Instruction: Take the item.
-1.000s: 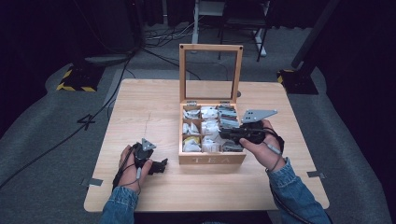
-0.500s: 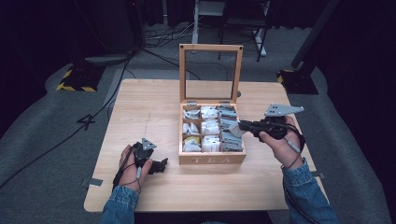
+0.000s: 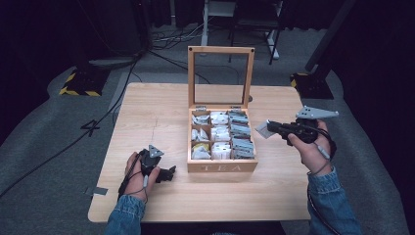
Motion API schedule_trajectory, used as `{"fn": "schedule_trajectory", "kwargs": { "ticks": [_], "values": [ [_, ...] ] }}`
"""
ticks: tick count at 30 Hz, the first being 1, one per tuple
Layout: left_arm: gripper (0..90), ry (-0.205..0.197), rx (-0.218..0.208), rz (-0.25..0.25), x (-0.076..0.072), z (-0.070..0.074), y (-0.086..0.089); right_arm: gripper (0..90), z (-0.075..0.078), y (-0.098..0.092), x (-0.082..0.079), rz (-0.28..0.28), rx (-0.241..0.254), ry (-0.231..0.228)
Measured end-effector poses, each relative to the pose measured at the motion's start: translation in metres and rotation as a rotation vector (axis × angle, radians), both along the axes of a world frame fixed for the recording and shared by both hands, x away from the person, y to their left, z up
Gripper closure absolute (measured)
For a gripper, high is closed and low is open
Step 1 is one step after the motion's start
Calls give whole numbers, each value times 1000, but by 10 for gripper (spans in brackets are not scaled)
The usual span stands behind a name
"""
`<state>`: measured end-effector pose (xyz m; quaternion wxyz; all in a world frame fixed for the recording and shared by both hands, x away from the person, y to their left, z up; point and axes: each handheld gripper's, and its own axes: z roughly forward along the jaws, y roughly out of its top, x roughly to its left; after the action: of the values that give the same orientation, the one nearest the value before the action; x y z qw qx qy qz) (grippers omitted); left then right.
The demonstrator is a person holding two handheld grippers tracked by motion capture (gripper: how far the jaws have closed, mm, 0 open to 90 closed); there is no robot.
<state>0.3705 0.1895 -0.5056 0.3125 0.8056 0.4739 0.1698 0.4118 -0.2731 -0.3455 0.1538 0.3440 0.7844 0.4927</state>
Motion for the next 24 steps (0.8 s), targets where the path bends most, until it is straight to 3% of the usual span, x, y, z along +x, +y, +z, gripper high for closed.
{"fn": "schedule_trajectory", "kwargs": {
  "ticks": [7, 11, 24],
  "values": [
    [1, 0, 1, 1, 0, 0, 0, 860, -3, -12, 3, -36, -3, 20],
    [1, 0, 0, 0, 0, 0, 0, 860, -8, -14, 7, -66, -30, 23],
    [1, 0, 0, 0, 0, 0, 0, 861, -40, -31, 29, -149, -78, 118]
  ]
}}
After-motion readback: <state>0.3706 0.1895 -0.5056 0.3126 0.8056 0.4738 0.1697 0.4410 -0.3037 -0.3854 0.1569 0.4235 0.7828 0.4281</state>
